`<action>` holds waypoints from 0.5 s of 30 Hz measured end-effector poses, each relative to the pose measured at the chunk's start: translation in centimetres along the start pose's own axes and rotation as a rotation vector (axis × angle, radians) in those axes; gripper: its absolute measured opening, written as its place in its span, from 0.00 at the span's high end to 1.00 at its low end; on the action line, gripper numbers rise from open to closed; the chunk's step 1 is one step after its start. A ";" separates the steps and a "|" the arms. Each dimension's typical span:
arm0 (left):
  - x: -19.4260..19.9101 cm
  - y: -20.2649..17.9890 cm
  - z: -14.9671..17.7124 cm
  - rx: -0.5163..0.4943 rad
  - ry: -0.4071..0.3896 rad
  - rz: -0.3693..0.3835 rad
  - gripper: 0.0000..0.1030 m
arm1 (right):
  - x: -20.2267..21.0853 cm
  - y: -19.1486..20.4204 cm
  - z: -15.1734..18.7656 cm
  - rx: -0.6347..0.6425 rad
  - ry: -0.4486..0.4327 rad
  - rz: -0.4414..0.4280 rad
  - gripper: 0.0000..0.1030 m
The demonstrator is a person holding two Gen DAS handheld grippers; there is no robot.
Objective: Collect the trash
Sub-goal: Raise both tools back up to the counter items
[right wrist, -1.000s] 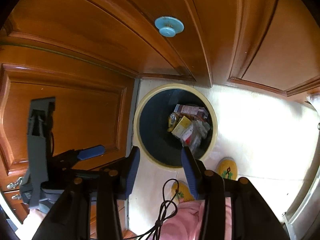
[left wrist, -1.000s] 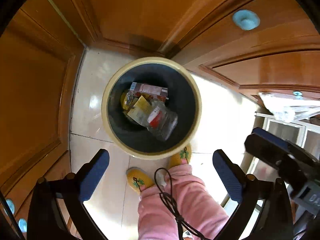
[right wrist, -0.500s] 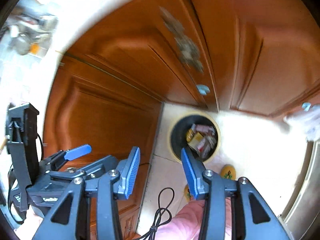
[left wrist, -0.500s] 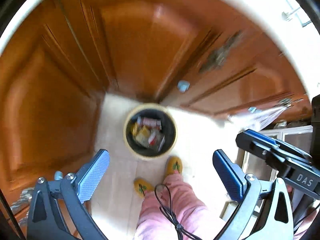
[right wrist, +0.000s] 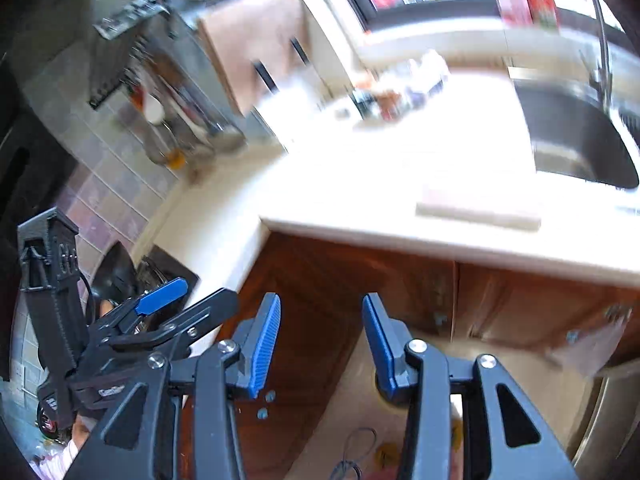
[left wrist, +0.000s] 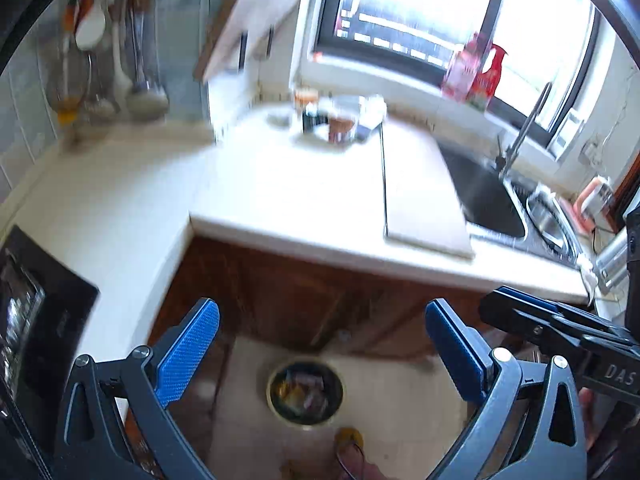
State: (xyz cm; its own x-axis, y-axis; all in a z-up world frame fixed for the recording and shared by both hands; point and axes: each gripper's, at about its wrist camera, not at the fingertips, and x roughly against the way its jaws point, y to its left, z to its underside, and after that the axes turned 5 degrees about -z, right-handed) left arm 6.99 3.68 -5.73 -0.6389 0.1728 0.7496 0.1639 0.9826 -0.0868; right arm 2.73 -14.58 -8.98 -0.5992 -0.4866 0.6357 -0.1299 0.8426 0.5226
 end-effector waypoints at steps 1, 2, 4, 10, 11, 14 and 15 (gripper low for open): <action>0.9 -0.1 -0.9 -0.002 -0.041 -0.001 0.01 | 0.8 0.7 -0.8 0.019 -0.025 0.003 0.58; 1.6 0.1 -1.9 -0.004 -0.075 -0.003 0.01 | 1.5 1.3 -1.5 0.032 -0.046 0.008 0.58; 2.8 0.1 -3.6 -0.008 -0.139 -0.016 0.01 | 3.0 2.2 -3.0 0.052 -0.083 0.021 0.58; 5.1 -0.4 -9.3 -0.050 -0.229 -0.053 0.01 | 6.3 3.9 -7.1 0.093 -0.180 0.072 0.58; 5.2 -0.6 -10.2 -0.063 -0.240 -0.062 0.01 | 6.7 3.9 -7.8 0.102 -0.195 0.081 0.58; 4.8 -1.9 -12.2 -0.098 -0.242 -0.058 0.01 | 7.2 3.2 -10.0 0.095 -0.226 0.094 0.58; 4.5 -2.3 -12.8 -0.104 -0.234 -0.059 0.01 | 7.3 2.8 -10.8 0.087 -0.231 0.091 0.57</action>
State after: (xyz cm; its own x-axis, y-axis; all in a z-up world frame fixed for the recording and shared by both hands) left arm 13.35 1.37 6.24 -0.8042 0.1379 0.5781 0.1895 0.9814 0.0295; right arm 6.51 -18.24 3.26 -0.7744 -0.3513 0.5262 -0.1287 0.9018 0.4126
